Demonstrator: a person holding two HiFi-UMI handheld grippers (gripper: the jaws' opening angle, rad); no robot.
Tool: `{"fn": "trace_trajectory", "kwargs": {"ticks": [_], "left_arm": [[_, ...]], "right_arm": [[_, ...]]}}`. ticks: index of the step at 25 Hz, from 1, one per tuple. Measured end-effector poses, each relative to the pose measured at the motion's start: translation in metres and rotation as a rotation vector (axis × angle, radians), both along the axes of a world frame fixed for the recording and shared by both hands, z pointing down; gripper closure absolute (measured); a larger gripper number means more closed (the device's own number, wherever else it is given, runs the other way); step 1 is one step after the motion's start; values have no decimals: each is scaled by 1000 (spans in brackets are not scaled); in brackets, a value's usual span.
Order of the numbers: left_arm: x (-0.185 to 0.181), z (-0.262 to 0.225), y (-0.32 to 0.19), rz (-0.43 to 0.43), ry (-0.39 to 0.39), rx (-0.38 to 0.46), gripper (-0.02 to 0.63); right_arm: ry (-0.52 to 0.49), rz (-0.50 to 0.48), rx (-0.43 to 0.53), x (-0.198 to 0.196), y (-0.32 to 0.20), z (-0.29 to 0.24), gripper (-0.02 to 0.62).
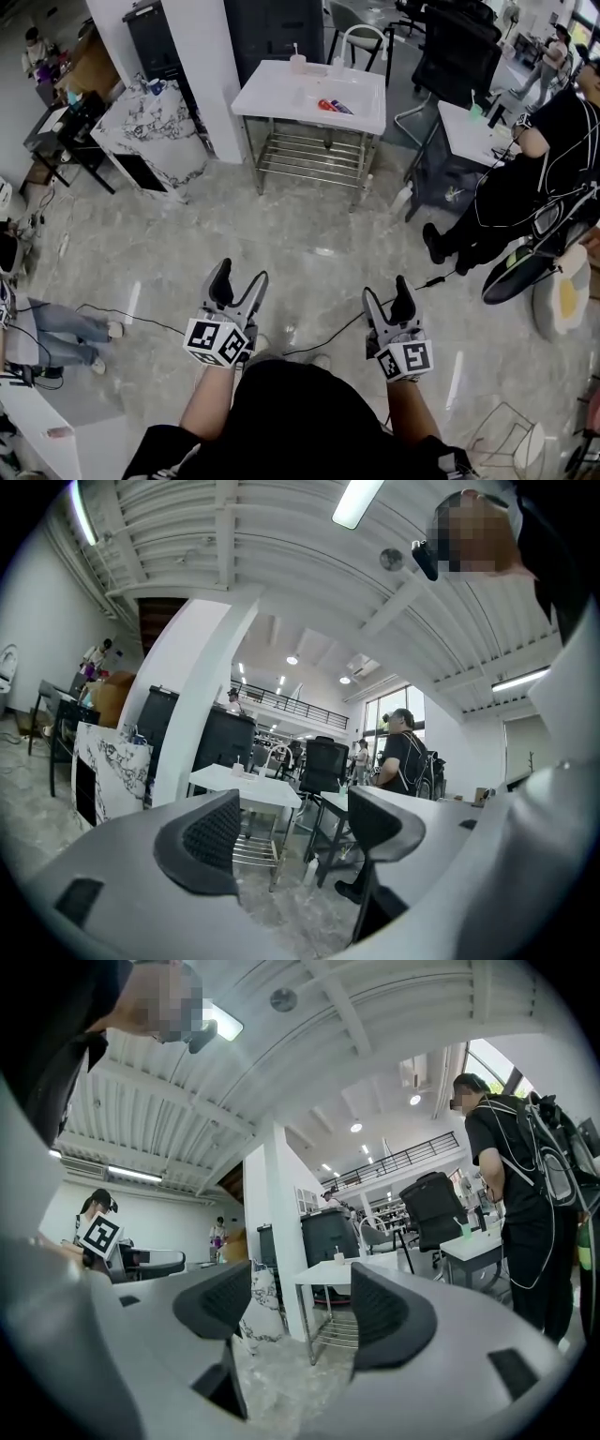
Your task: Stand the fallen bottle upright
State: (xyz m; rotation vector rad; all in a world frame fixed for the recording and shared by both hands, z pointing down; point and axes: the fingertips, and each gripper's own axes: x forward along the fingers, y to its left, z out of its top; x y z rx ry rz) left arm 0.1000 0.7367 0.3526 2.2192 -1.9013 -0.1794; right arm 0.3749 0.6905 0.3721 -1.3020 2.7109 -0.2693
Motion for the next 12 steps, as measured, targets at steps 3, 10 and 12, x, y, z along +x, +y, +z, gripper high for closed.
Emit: {"fn": "trace_trajectory", "kwargs": {"ticks": [3, 10, 12], "left_arm": [[5, -5, 2, -21, -7, 7, 244], [-21, -9, -19, -14, 29, 1, 244], [-24, -9, -38, -5, 37, 21, 244]], "right_arm": [[0, 2, -14, 7, -10, 5, 259], [-25, 35, -1, -9, -28, 6, 262], [-12, 44, 9, -12, -42, 6, 262]]}}
